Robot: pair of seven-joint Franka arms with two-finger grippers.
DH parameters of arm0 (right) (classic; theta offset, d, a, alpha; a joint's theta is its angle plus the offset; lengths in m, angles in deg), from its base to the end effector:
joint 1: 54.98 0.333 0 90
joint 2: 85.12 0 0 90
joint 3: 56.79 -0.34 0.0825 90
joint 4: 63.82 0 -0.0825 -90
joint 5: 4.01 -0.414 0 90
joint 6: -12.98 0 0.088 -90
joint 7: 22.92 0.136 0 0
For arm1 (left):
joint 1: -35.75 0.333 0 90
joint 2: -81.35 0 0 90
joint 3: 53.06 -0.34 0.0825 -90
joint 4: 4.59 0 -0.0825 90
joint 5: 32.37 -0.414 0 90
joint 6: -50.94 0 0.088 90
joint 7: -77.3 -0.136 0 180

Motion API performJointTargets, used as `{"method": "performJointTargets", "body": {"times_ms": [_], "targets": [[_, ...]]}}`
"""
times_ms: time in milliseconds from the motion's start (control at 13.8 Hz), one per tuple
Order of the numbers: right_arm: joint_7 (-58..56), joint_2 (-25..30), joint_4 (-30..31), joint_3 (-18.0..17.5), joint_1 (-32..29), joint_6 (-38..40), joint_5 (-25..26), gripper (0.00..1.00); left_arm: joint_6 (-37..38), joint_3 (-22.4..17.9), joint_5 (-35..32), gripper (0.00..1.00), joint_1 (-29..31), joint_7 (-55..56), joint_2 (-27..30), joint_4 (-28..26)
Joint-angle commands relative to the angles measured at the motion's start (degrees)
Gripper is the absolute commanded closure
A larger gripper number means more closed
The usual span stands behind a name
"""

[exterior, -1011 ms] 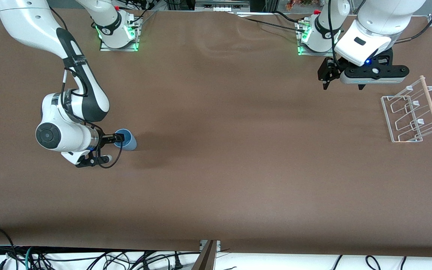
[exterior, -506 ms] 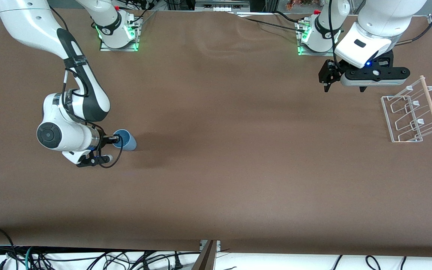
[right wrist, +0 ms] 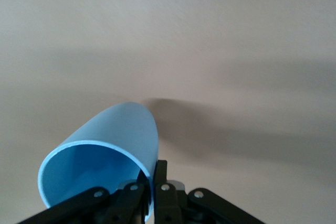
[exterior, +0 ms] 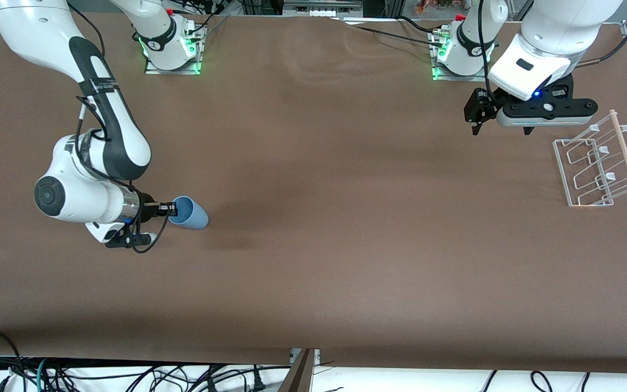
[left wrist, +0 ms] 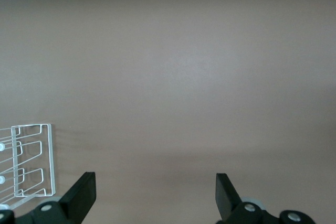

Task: Transfer cup to left arm and place on rack
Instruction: 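Lift the blue cup with the right gripper toward the table middle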

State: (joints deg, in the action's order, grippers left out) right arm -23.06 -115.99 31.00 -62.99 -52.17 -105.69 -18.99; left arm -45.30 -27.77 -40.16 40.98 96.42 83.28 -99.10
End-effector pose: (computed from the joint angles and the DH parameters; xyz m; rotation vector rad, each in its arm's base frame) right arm 0.6917 0.1227 0.2674 -2.8670 -0.0109 0.2053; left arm 0.5547 -0.1885 0.6087 -3.0160 0.0412 -0.1621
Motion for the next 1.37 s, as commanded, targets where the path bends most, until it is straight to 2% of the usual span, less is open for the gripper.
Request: {"method": "performJointTargets", "body": {"times_ms": [0, 506, 867, 1011, 1300], "targets": [[6.10, -0.08, -3.50, -0.58, 2.72, 0.72, -4.87, 1.00, -0.18, -0.16, -1.26, 0.00, 0.39, -0.75, -0.26, 1.00], [18.24, -0.60, -11.32, -0.58, 9.84, 0.81, -22.71, 1.00, -0.26, -0.34, -1.26, 0.00, 0.48, -0.75, -0.18, 1.08], [27.72, -1.48, -17.21, -0.58, 14.68, 0.72, -29.13, 1.00, -0.09, -0.07, -1.09, 0.00, 0.48, -0.67, -0.17, 2.40], [29.14, -2.80, -19.58, -0.58, 16.87, 0.63, -29.76, 1.00, -0.09, -0.07, -1.09, 0.00, 0.48, -0.67, -0.18, 2.49], [29.23, -3.07, -19.77, -0.75, 19.43, -0.25, -30.37, 1.00, 0.00, 0.63, -1.17, 0.00, -0.31, -0.05, -0.18, 4.07]]}}
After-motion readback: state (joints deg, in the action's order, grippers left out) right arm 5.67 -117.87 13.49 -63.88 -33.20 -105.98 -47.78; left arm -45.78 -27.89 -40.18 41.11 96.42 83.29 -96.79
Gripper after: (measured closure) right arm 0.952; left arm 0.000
